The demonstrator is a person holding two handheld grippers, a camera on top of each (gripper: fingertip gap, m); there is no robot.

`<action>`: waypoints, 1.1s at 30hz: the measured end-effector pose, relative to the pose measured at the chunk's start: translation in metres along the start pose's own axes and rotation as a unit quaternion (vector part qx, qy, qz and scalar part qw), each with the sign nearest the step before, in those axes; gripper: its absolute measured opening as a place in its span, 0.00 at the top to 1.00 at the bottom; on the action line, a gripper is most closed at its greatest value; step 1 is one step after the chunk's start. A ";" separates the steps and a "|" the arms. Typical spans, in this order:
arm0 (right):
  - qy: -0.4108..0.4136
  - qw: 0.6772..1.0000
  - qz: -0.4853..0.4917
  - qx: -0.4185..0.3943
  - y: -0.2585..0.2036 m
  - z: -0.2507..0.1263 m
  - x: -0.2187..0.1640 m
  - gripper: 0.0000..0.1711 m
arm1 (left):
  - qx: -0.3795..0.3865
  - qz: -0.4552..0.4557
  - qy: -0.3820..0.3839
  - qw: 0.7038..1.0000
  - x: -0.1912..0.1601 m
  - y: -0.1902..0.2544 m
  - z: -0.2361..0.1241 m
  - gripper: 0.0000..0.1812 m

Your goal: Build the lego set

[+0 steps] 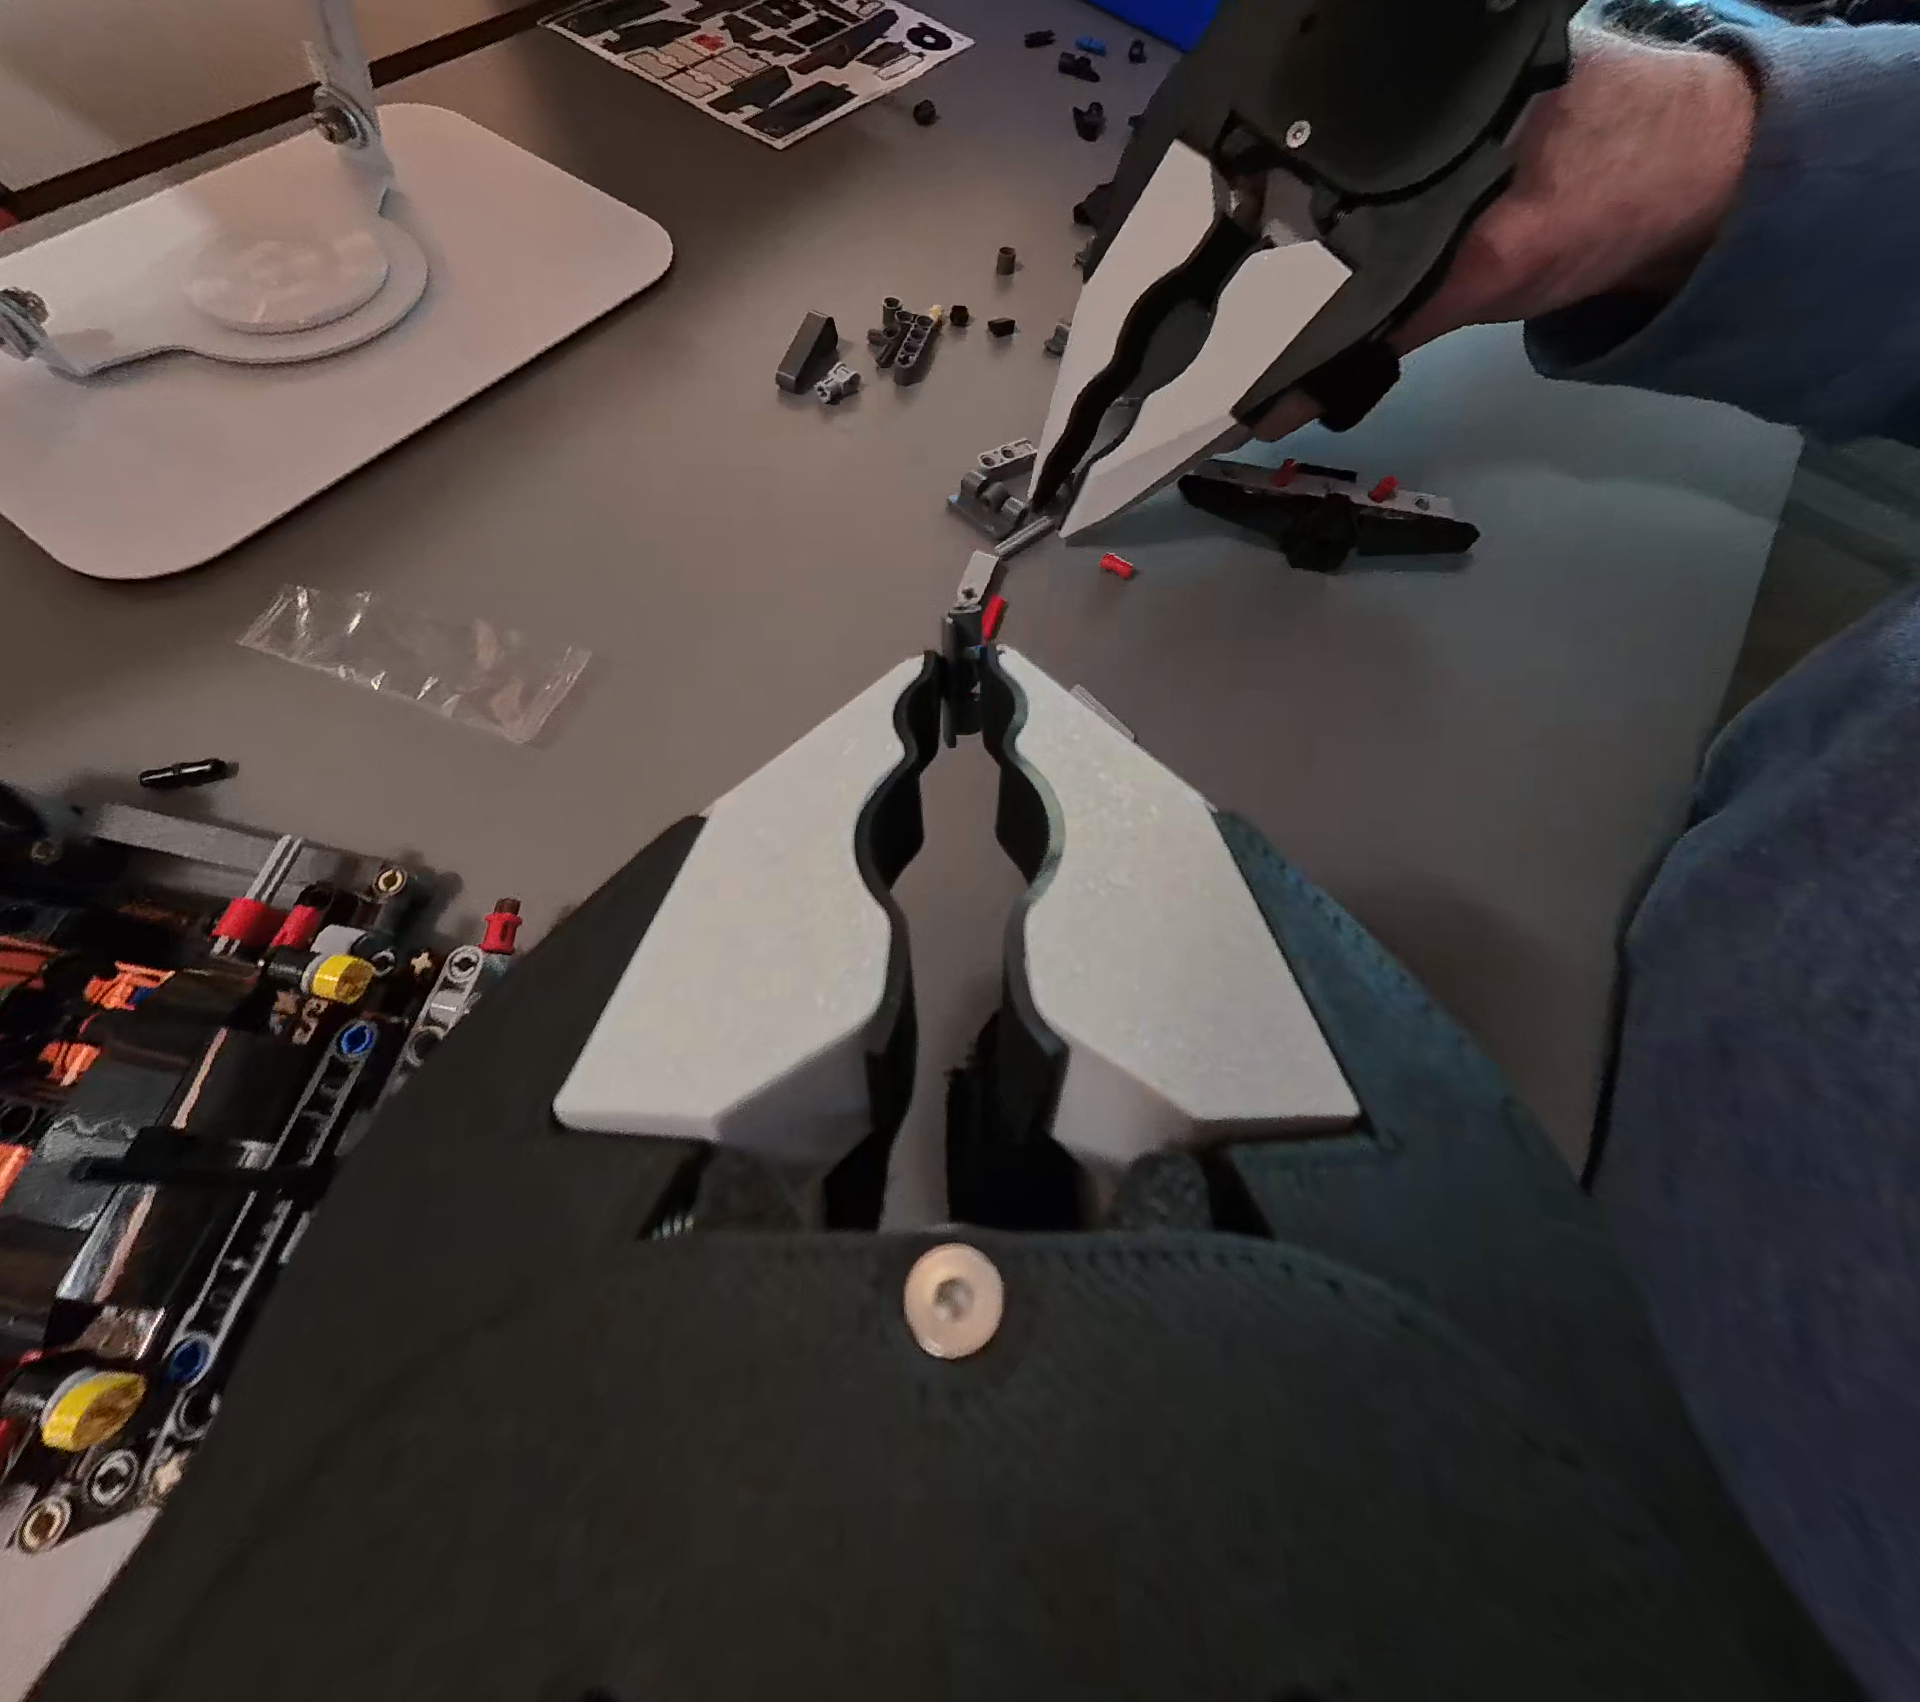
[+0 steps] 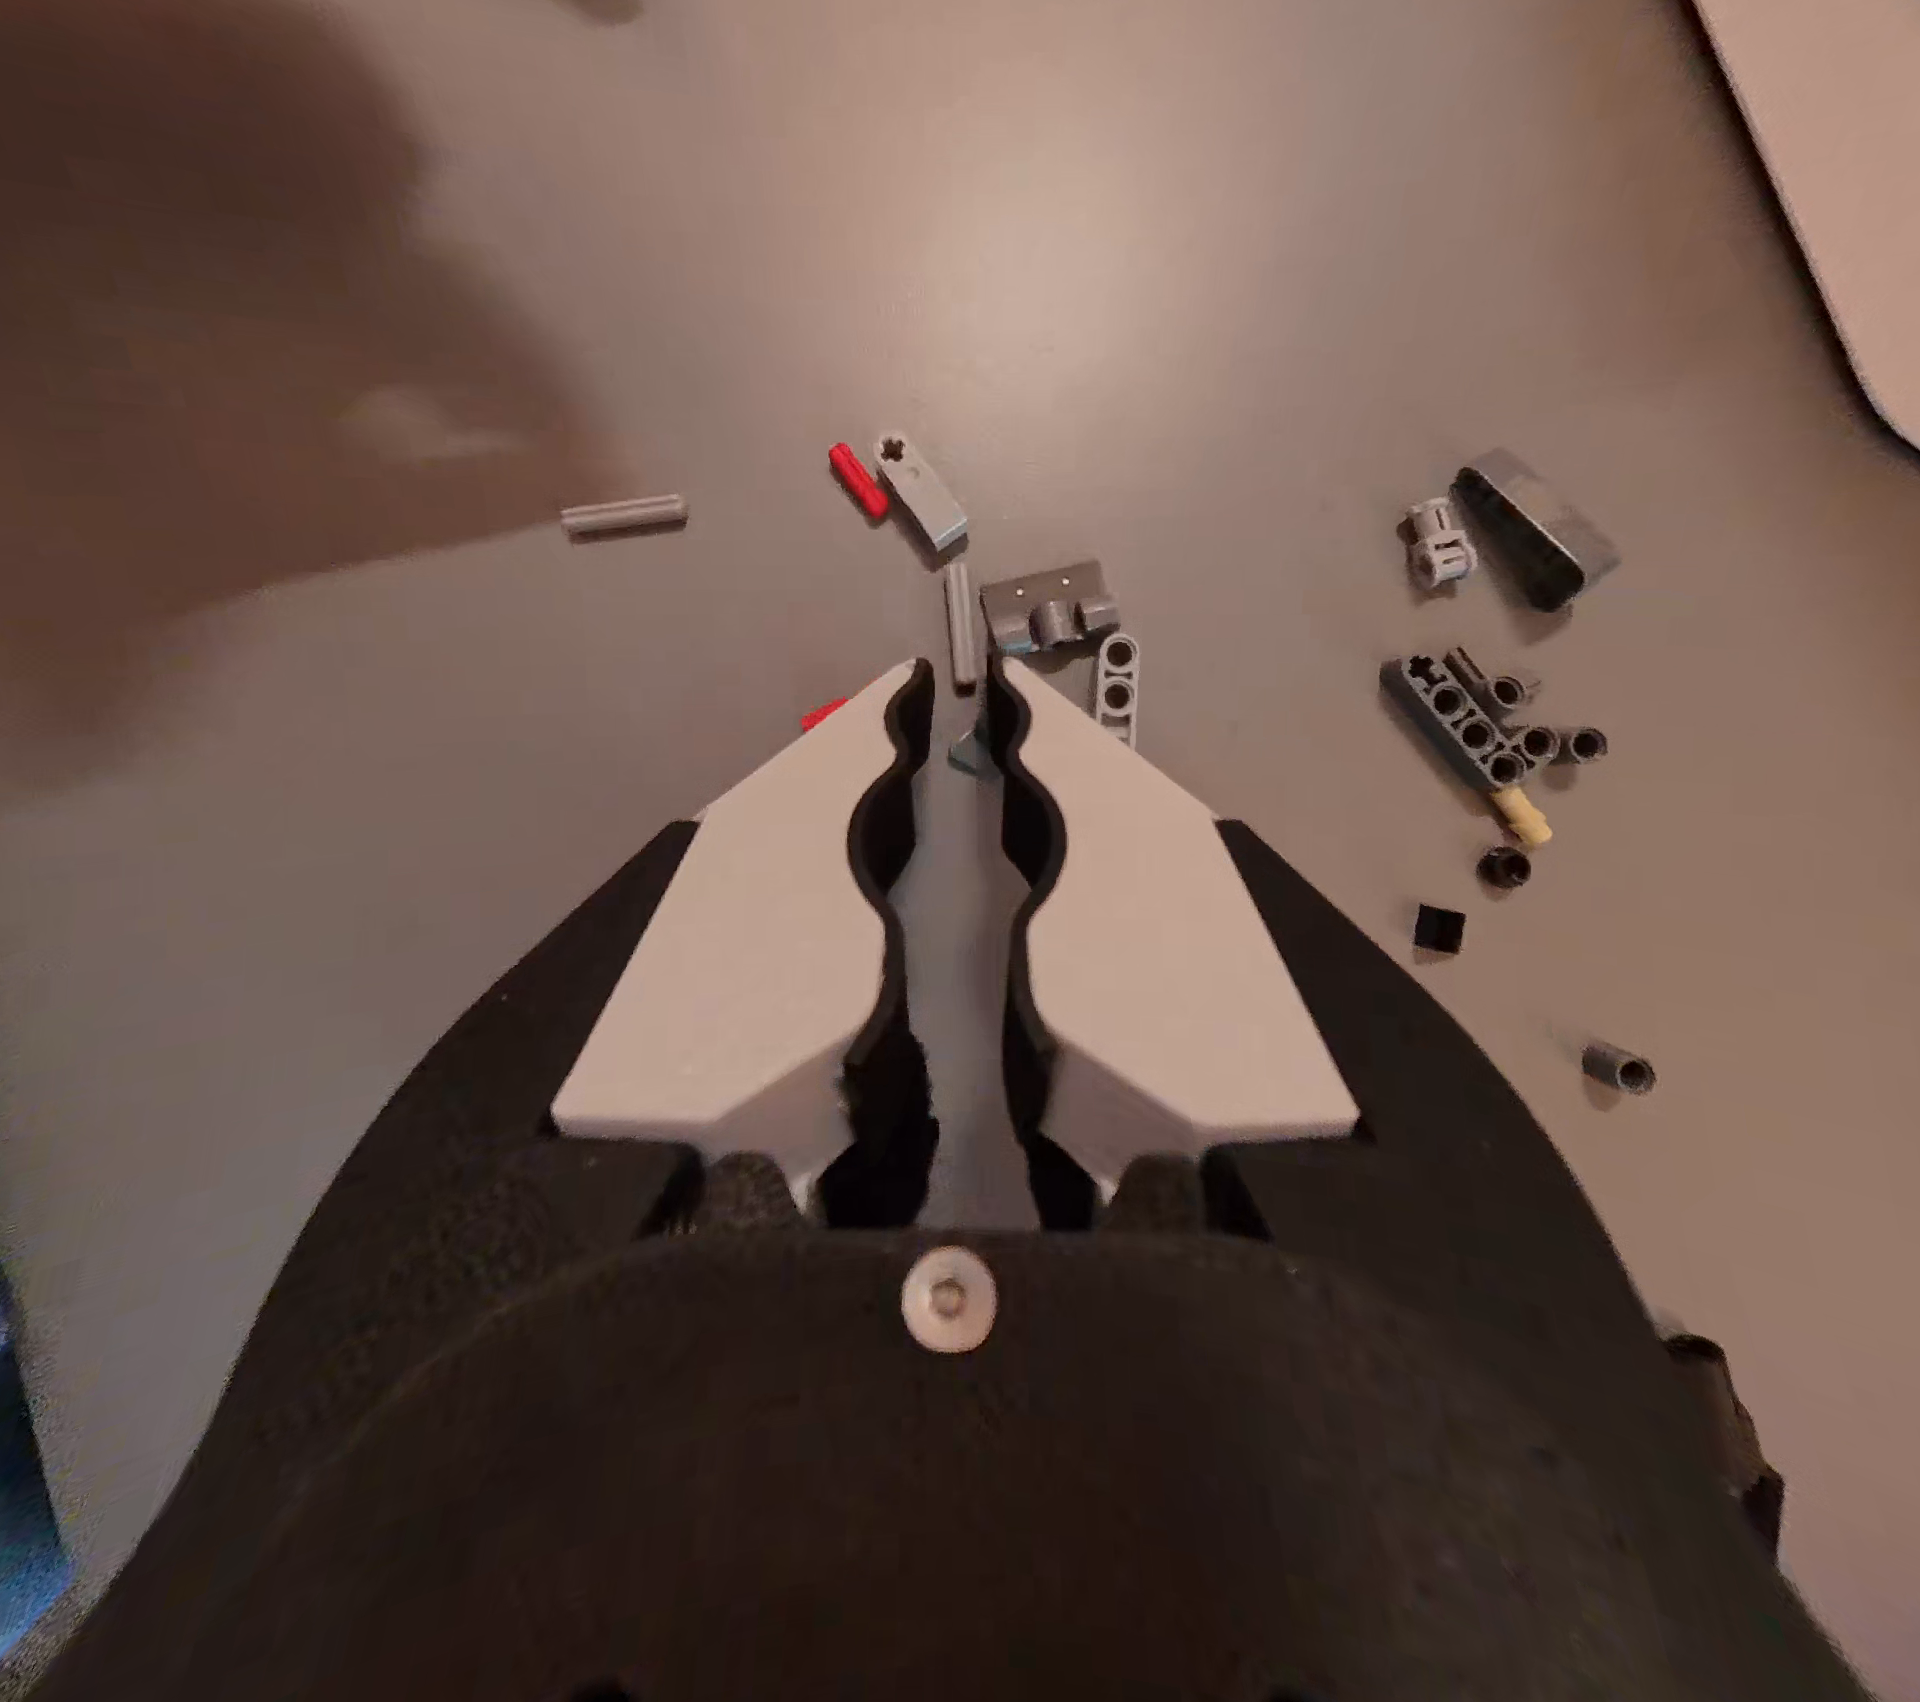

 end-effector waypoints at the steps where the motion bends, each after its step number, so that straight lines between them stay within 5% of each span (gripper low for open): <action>1: -0.003 1.000 0.002 0.003 0.000 0.002 -0.001 0.96 | -0.001 0.000 0.000 1.000 0.000 -0.001 0.000 0.97; 13: 0.038 0.999 0.004 0.024 -0.002 -0.006 0.012 1.00 | -0.019 0.023 -0.007 1.000 0.001 -0.003 0.004 0.97; 21: 0.045 0.987 -0.153 0.029 -0.045 -0.034 0.060 1.00 | -0.042 0.087 -0.058 0.994 -0.002 0.013 0.013 0.97; 33: -0.026 0.968 -0.250 -0.004 -0.062 -0.013 0.056 1.00 | -0.035 0.174 -0.113 0.978 -0.007 0.032 0.024 0.97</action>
Point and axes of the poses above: each gripper's, where its closed fingertips meet, z out along the fingers, x out of its top, y = z × x across the jaws, the point moved 5 cm from there along -z, back along the fingers, and after that the axes turned 8 degrees about x, right-handed, at the moved point
